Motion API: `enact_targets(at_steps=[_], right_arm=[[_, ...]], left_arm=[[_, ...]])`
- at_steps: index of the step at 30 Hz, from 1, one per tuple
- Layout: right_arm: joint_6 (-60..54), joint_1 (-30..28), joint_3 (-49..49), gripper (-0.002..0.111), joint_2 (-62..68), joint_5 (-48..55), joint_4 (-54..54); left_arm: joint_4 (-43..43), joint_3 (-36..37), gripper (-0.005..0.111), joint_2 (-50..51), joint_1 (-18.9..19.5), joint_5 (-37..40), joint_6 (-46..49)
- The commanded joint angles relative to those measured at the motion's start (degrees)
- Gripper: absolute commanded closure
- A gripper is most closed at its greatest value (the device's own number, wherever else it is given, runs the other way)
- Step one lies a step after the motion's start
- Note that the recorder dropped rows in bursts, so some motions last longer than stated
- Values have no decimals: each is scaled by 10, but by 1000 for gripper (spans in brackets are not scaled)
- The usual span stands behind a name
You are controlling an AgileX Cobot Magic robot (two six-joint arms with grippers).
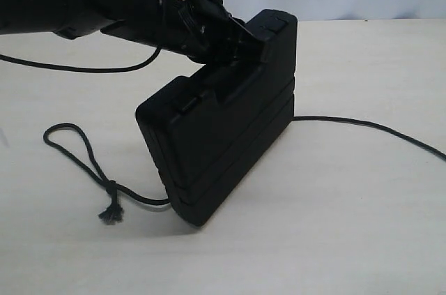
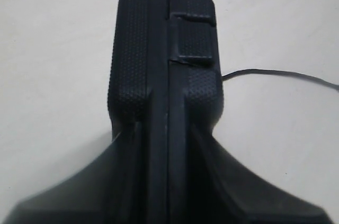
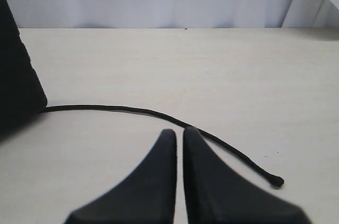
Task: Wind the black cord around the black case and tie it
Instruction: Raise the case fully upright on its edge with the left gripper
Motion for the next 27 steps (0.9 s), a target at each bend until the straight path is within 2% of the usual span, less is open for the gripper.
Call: enact_targets(at_steps=[1,4,9,11,19,20,21,23,27], right_arm=[[0,-1,0,104,-2,-3,1],[0,-1,0,104,-2,-3,1],[0,-1,0,104,-2,-3,1],[0,-1,0,104,-2,-3,1],[0,-1,0,104,-2,-3,1],[0,-1,0,104,-2,-3,1],[0,-1,0,104,-2,-3,1],[0,-1,0,104,-2,-3,1],[0,-1,0,104,-2,-3,1]], left_arm=[[8,-2,106,-1,0,23,2],[17,-2,97,-1,0,25,2],[23,-2,70,-1,0,35,2],[36,-2,66,-1,0,39,3],[62,-2,69,-1,0,66,3],[66,-2,72,-1,0,68,3],[66,-2,87,-1,0,68,1],[66,-2,107,-1,0,61,-3],[66,-2,107,-4,0,42,-34]])
